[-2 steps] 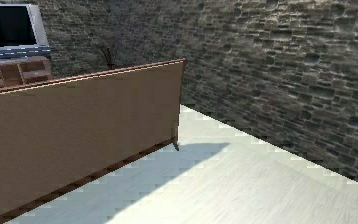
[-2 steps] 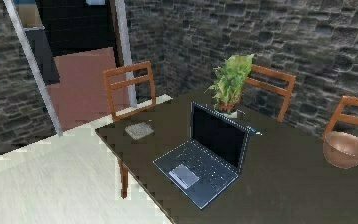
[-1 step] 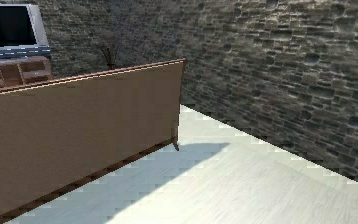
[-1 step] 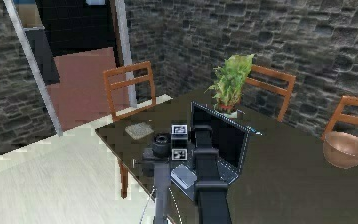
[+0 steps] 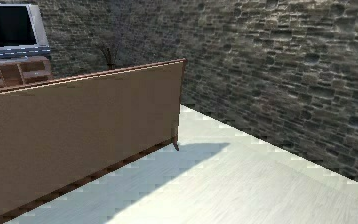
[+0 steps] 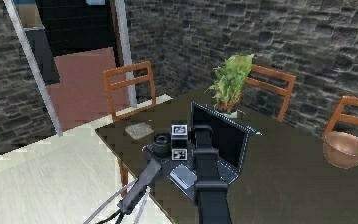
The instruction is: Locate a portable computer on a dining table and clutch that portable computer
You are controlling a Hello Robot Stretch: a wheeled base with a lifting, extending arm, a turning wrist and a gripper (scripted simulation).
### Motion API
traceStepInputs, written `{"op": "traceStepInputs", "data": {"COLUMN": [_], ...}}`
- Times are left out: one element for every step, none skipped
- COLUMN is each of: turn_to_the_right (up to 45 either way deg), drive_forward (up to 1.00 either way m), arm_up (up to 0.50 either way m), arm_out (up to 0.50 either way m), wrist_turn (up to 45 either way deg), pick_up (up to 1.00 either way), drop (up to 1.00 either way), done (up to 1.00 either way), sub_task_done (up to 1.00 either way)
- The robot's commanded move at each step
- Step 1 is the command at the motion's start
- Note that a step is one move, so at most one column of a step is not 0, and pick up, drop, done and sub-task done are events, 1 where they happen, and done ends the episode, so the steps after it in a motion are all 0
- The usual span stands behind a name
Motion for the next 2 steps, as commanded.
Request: {"op": "traceStepInputs", "data": {"turn_to_the_right": [0.0, 0.0], "drive_forward": [0.00, 0.00], "arm_up": [0.00, 0.00], "arm_out": [0.00, 0.00], "wrist_turn": [45.0, 45.0], "pick_up": [0.00, 0.00], "drop": [0.00, 0.00], "done": [0.00, 0.00], "sub_task_done": [0.00, 0.00]}}
